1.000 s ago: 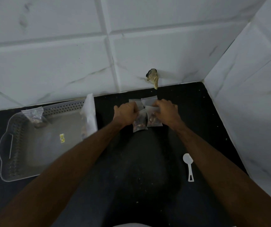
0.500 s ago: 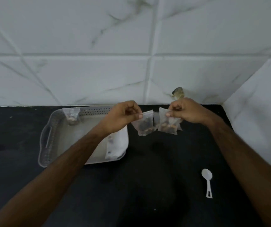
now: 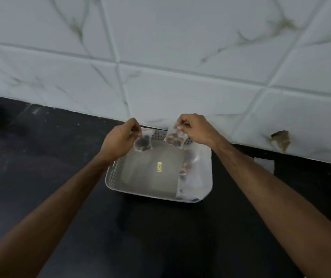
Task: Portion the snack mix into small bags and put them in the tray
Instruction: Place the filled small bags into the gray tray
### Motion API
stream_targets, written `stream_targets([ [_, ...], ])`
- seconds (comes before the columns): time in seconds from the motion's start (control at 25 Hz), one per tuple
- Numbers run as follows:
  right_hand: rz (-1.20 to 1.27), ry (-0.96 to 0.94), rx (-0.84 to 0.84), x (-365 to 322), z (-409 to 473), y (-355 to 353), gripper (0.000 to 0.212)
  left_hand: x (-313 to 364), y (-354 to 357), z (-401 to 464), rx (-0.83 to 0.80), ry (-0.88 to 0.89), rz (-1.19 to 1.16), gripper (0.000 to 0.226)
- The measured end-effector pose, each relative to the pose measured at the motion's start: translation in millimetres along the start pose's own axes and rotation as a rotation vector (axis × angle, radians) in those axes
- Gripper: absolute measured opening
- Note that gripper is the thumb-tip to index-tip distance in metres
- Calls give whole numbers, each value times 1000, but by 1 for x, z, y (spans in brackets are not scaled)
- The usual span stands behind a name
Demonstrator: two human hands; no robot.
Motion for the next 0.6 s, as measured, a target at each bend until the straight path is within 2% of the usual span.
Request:
stream_targets([
  [0.12,-123,50,-6,10,30,40,10,-41,11,4,-24,-67,36,9],
  [0.28,-261,80,-76,17,56,76,17,-60,35,25,-77,-10,117,4],
  [0.6,-288,72,-111,27,79,101,22,-71,61,53,-165,32,150,14],
])
Point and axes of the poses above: each hand's wrist, its own z-axis towards the middle knuckle, its own y-axis out of the palm, x = y × z, the point moved 6 cm from there along z, towards the middle knuckle, and after that the axes turned 1 degree about -x, right-handed, at the moved point
